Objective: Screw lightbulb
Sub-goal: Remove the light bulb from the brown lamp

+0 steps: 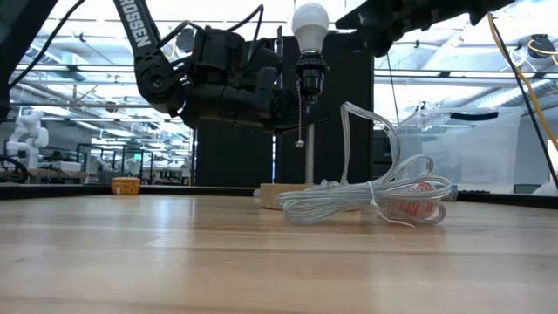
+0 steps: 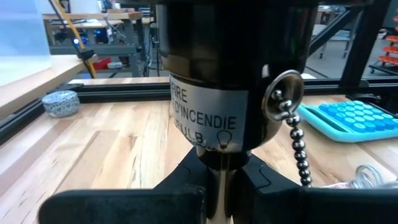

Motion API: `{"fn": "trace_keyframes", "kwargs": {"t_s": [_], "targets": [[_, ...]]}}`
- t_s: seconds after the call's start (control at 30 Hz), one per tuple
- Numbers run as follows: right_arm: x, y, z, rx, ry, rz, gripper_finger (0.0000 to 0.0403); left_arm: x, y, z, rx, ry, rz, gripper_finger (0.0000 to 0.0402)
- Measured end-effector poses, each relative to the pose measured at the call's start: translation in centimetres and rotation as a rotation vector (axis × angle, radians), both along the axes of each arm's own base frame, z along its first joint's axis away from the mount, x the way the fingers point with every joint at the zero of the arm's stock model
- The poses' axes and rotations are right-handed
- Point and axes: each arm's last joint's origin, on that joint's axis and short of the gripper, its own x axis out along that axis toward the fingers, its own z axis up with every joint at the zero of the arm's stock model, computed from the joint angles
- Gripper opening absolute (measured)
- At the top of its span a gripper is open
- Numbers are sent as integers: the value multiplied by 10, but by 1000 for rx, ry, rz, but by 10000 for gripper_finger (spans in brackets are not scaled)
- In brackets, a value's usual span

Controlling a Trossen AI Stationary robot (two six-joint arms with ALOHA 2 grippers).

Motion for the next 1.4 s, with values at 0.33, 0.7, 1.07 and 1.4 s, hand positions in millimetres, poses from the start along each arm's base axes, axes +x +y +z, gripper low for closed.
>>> {"fn": "trace_keyframes", "kwargs": {"t_s": [0.33, 0.7, 1.07, 1.4], "targets": [[5, 42, -26, 31, -112, -173, 341, 0, 2, 0, 14, 1, 116, 30], [45, 58, -42, -71, -194, -304, 351, 1, 2, 0, 18, 0, 135, 30], [78, 54, -35, -105, -185, -422, 353, 1, 2, 1, 12, -1, 141, 30], [83, 45, -36, -102, -182, -452, 339, 1, 2, 1, 8, -1, 135, 30]]}}
